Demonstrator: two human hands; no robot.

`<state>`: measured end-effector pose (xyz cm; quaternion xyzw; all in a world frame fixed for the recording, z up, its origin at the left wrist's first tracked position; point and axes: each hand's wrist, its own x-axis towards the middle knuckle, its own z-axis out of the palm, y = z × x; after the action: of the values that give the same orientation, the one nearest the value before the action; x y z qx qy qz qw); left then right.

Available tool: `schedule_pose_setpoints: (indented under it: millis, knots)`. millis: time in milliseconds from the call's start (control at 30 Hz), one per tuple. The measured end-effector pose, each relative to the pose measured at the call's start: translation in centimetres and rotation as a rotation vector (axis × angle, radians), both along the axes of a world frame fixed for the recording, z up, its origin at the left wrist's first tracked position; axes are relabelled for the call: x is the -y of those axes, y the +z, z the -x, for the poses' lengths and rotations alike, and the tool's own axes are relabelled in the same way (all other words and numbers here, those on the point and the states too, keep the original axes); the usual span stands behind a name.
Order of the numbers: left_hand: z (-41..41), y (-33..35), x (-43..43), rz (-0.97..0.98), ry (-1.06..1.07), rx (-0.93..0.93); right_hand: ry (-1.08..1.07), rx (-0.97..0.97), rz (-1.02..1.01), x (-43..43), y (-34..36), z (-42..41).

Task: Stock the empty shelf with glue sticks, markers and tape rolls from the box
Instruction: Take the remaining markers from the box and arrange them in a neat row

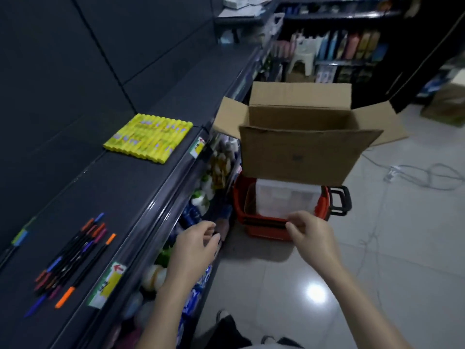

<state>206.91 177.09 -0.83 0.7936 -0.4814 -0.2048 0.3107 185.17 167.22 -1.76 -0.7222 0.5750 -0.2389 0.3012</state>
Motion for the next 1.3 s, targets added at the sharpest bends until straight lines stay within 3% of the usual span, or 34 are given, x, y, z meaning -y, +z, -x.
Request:
schedule_pose_setpoints:
  millis: [533, 900, 1133, 1300]
  knots:
    - [-3.5, 2.6, 22.0, 0.141, -0.296, -0.105, -0.279, 0.077, 0.045, 15.7, 3.3, -3.0]
    - [-3.1, 5.7, 35.0, 0.167, -0.523, 0.027, -0.303, 0.039, 0.159, 26.8, 6.6, -2.4]
    - [-2.5, 5.2, 43.3, -0.012, -0.603, 0.127, -0.189, -0.089, 0.114, 36.8, 5.8, 0.8]
    - [-1.5, 2.2, 50.0, -0.414, -0.757, 0.224, -0.017, -0.236, -0.005, 43.3, 2.5, 2.5]
